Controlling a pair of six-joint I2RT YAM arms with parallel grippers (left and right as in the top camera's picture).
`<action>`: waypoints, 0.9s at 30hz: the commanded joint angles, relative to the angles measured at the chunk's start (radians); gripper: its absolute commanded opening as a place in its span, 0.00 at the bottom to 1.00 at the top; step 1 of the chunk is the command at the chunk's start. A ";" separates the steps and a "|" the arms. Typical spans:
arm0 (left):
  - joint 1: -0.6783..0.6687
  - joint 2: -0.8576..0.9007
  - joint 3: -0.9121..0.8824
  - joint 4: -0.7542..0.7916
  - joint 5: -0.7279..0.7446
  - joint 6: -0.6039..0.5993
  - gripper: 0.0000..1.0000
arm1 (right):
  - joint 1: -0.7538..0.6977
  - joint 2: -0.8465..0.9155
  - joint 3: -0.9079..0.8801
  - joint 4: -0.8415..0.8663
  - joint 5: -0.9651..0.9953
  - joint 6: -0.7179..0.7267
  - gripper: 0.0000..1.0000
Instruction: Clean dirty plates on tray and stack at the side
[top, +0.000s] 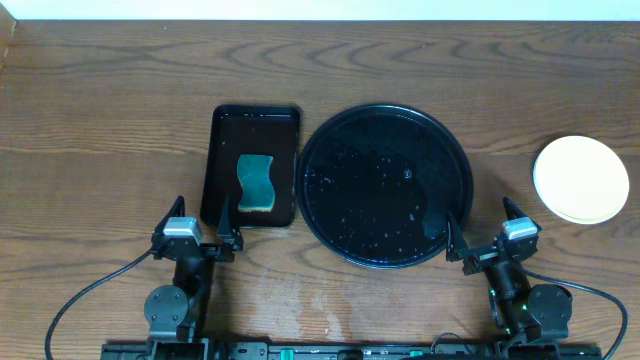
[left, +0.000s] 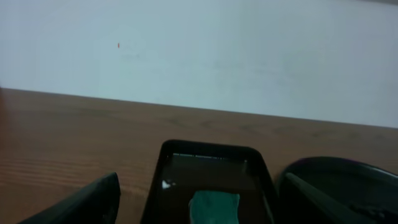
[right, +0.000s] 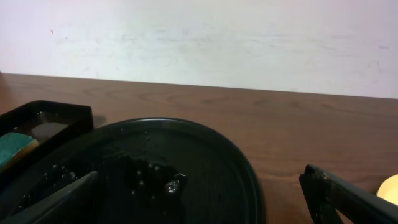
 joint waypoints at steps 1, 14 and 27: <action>0.005 -0.008 -0.002 -0.021 0.006 0.014 0.82 | -0.012 -0.005 -0.003 -0.001 0.008 0.004 0.99; 0.005 0.009 -0.002 -0.165 0.003 0.014 0.82 | -0.012 -0.005 -0.003 -0.001 0.008 0.004 0.99; 0.005 0.013 -0.002 -0.165 0.003 0.013 0.82 | -0.012 -0.005 -0.003 -0.001 0.008 0.004 0.99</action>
